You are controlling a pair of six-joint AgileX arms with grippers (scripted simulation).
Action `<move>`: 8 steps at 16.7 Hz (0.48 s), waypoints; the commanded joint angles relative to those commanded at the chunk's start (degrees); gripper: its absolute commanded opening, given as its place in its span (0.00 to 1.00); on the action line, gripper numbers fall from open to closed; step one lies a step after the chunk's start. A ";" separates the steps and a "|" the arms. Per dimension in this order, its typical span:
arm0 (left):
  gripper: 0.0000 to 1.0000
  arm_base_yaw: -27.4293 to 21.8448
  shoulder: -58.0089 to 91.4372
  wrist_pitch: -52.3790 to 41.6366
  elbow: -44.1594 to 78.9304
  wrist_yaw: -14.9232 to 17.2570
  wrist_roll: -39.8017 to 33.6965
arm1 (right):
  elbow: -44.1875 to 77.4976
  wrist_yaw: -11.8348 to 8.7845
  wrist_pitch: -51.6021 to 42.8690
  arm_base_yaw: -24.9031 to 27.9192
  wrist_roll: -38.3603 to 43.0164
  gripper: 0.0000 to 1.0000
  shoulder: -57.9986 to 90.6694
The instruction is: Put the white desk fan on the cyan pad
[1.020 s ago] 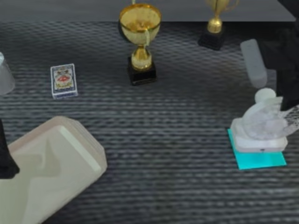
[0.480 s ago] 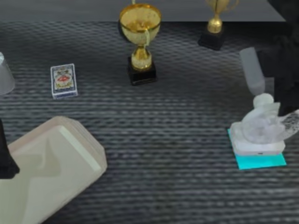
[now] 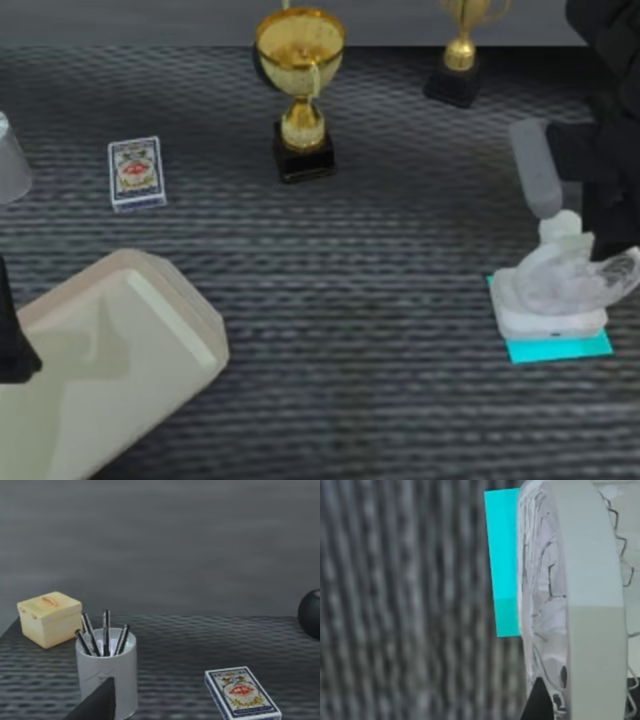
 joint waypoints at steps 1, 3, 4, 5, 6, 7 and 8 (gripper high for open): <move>1.00 0.00 0.00 0.00 0.00 0.00 0.00 | 0.00 0.00 0.00 0.00 0.00 0.23 0.00; 1.00 0.00 0.00 0.00 0.00 0.00 0.00 | 0.00 0.00 0.00 0.00 0.00 0.38 0.00; 1.00 0.00 0.00 0.00 0.00 0.00 0.00 | 0.00 0.00 0.00 0.00 0.00 0.45 0.00; 1.00 0.00 0.00 0.00 0.00 0.00 0.00 | 0.00 0.00 0.00 0.00 0.00 0.53 0.00; 1.00 0.00 0.00 0.00 0.00 0.00 0.00 | 0.00 0.00 0.00 0.00 0.00 0.60 0.00; 1.00 0.00 0.00 0.00 0.00 0.00 0.00 | 0.00 0.00 0.00 0.00 0.00 0.68 0.00; 1.00 0.00 0.00 0.00 0.00 0.00 0.00 | 0.00 0.00 0.00 0.00 0.00 0.75 0.00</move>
